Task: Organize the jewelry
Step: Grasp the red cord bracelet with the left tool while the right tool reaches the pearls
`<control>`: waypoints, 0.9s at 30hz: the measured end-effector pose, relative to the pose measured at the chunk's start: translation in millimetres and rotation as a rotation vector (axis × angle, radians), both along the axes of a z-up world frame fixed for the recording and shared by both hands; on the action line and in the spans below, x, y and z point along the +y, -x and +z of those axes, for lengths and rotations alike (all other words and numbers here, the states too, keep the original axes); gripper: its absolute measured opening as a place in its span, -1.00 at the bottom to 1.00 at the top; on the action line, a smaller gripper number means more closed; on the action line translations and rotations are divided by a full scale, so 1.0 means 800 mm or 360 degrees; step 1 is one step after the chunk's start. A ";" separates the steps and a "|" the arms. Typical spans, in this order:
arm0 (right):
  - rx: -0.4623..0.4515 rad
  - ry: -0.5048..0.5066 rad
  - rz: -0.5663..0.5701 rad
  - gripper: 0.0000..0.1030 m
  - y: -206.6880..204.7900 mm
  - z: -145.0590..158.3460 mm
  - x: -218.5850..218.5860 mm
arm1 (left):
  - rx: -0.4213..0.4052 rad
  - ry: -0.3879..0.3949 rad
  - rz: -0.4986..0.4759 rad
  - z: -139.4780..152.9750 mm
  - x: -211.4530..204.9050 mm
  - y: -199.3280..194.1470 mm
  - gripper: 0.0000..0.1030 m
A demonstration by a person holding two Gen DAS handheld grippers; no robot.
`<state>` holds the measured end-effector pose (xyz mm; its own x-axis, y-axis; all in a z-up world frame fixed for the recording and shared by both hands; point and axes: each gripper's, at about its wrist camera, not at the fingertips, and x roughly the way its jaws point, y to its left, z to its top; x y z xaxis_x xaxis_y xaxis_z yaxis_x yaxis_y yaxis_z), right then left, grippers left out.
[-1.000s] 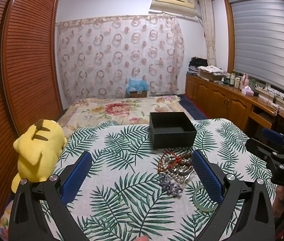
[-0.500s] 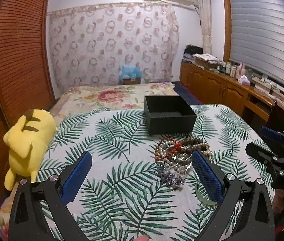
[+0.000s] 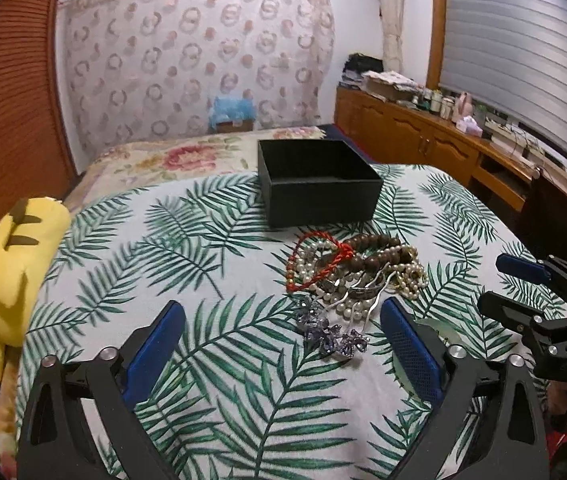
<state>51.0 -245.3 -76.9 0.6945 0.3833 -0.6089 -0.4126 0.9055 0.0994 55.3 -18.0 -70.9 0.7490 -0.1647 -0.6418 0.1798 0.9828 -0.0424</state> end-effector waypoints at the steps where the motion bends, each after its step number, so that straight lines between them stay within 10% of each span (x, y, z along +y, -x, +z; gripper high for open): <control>1: 0.0007 0.0003 0.0003 0.43 0.000 -0.002 -0.001 | 0.0019 0.0010 -0.0015 -0.003 0.000 -0.004 0.67; 8: 0.0051 0.0026 0.0015 0.42 -0.011 -0.008 -0.004 | 0.0082 0.0023 -0.0158 -0.009 -0.013 -0.034 0.33; 15: 0.0100 0.0116 0.0124 -0.06 -0.039 -0.012 0.010 | 0.0128 -0.0056 -0.0257 -0.020 -0.040 -0.061 -0.05; 27: 0.0221 0.0157 0.0217 -0.08 -0.075 -0.027 0.017 | 0.0132 0.0042 -0.0241 -0.021 -0.029 -0.077 -0.88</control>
